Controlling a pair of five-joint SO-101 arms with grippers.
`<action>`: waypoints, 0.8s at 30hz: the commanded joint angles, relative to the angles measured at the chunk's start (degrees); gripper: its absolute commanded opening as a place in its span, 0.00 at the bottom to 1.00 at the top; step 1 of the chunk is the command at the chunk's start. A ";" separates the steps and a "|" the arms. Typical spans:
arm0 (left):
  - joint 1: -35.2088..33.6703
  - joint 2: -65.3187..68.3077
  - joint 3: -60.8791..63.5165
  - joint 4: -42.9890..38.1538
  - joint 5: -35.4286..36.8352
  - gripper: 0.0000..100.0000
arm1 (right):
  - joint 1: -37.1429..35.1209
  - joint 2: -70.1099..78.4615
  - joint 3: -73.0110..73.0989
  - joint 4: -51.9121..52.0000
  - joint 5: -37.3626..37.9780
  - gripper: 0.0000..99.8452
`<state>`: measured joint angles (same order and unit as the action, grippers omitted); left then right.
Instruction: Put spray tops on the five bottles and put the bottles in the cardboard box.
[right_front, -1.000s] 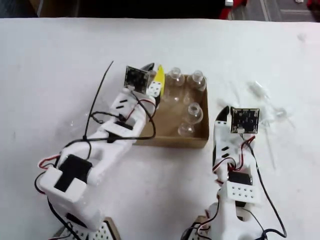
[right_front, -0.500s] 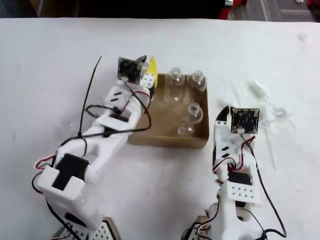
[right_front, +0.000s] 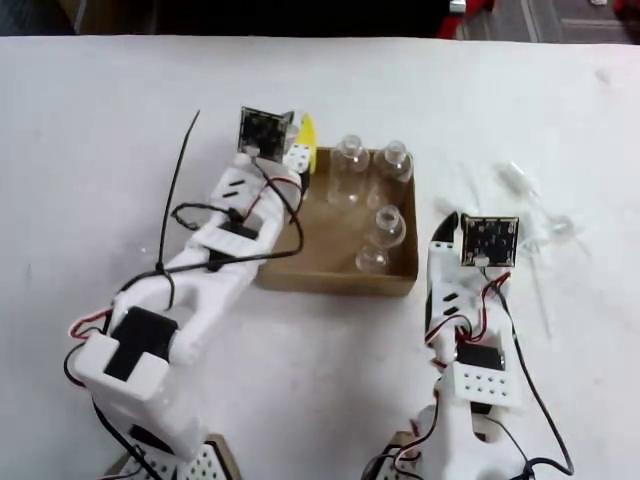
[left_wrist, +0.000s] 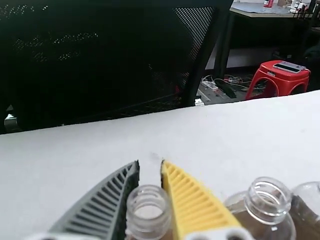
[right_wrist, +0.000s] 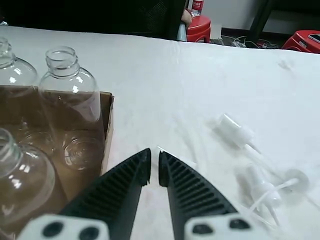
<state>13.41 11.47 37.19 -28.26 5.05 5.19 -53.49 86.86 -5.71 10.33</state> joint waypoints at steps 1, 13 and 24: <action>0.04 -0.31 -1.41 0.00 0.09 0.02 | -0.31 0.22 -2.02 -1.63 0.70 0.02; 0.04 -0.75 -1.41 2.64 0.62 0.27 | -0.31 0.22 -2.02 -1.63 0.70 0.02; -0.48 -11.74 0.97 6.51 2.90 0.24 | -0.31 0.22 -2.02 -1.63 0.70 0.02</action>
<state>13.32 10.24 37.27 -24.22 5.05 5.19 -53.49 86.86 -5.71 10.33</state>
